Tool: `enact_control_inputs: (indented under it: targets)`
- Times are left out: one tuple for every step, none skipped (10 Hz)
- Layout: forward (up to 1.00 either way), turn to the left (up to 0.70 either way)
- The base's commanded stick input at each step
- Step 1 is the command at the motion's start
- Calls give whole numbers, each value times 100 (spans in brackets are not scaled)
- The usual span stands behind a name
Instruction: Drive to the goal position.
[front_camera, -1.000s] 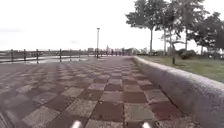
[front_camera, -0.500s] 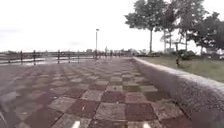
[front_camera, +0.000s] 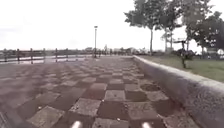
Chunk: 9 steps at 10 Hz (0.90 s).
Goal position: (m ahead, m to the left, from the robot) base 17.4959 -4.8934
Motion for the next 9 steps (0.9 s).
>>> enact_control_inputs:
  targets:
    - [70, 0]
    - [70, 0]
    - [70, 0]
    - [70, 0]
    - [70, 0]
    - [70, 0]
    - [70, 0]
    - [70, 0]
    - [70, 0]
